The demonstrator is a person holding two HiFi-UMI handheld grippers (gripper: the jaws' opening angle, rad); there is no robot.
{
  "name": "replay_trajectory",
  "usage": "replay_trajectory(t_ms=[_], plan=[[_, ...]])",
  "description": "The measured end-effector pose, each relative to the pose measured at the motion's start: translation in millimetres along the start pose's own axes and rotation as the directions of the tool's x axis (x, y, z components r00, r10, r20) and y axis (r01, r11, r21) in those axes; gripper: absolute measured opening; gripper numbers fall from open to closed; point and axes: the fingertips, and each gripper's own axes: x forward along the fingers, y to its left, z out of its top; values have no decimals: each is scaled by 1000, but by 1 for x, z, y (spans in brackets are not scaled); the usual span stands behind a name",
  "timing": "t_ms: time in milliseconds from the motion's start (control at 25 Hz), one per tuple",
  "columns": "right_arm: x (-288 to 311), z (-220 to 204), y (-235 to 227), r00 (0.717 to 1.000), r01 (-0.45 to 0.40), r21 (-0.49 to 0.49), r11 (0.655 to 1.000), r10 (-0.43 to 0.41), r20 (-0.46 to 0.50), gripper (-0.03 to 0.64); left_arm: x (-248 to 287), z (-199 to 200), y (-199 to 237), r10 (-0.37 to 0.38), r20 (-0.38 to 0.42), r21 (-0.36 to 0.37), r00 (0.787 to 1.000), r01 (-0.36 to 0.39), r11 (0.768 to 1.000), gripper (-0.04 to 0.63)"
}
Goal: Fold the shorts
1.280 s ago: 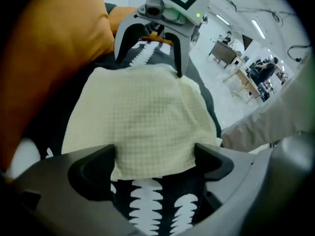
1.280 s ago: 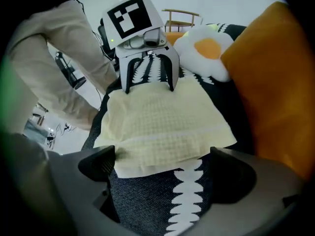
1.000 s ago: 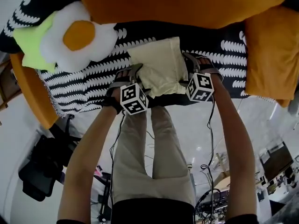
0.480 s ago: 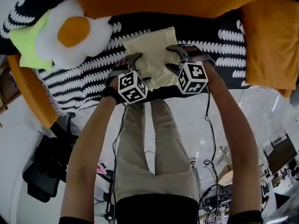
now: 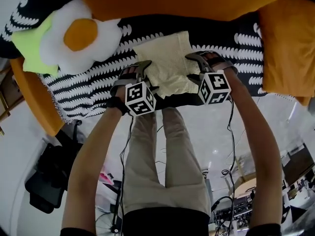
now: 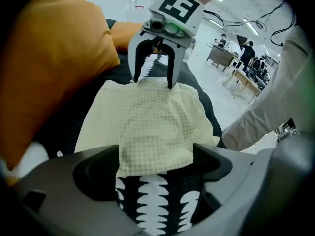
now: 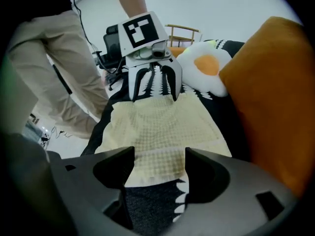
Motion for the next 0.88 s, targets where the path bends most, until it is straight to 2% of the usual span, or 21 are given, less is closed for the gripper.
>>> replay_trajectory(t_ms=[160, 440, 800, 880], plan=[[13, -20, 6, 1000, -11, 41, 999, 12, -23, 337, 22, -13, 0, -18, -35, -39, 999, 17, 999, 463], [39, -29, 3, 991, -96, 40, 995, 100, -94, 334, 36, -15, 10, -16, -47, -44, 999, 14, 999, 431], [47, -30, 10, 979, -105, 0, 994, 103, -175, 313, 40, -15, 7, 20, -66, -25, 998, -21, 999, 388], [47, -28, 9, 977, -112, 0, 994, 110, -183, 315, 37, -15, 6, 18, -56, -26, 998, -19, 999, 341]])
